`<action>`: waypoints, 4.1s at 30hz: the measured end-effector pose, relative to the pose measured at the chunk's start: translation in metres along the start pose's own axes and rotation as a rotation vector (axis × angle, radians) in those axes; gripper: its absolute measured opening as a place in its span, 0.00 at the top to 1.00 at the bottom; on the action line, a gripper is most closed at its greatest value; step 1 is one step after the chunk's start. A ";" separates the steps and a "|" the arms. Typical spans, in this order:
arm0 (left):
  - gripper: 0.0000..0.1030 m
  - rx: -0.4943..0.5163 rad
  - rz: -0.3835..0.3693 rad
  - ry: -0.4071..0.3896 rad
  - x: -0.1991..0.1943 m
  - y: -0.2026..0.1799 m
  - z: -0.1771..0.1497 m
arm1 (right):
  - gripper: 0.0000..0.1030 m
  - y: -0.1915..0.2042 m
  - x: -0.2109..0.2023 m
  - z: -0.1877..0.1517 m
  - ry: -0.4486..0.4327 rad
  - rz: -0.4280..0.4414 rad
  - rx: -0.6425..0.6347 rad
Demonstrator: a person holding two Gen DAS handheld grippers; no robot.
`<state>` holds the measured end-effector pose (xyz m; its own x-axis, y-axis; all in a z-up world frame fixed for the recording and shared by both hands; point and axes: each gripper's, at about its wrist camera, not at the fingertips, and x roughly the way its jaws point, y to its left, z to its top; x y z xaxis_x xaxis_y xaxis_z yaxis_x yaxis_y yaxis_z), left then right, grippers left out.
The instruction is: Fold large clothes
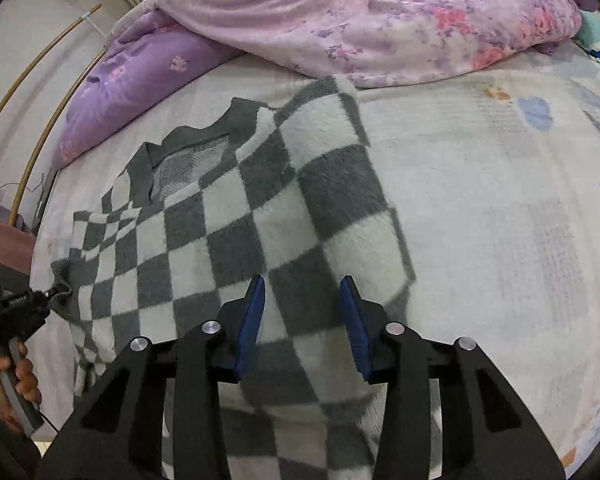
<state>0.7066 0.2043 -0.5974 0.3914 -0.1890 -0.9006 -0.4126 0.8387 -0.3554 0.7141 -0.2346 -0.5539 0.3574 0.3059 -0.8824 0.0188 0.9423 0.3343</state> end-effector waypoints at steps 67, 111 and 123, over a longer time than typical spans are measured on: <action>0.84 0.103 -0.047 -0.130 -0.152 -0.004 -0.029 | 0.83 -0.043 -0.118 -0.016 -0.100 0.114 0.089; 0.88 -0.319 -0.144 0.094 -0.076 0.089 -0.196 | 0.60 -0.096 -0.107 -0.224 0.081 0.324 0.761; 0.89 -0.209 -0.255 0.074 -0.169 0.126 -0.208 | 0.85 -0.085 -0.177 -0.214 -0.085 0.148 0.522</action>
<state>0.4174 0.2361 -0.5418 0.4461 -0.4227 -0.7889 -0.4715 0.6382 -0.6086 0.4500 -0.3395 -0.4971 0.4652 0.3975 -0.7910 0.4154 0.6911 0.5915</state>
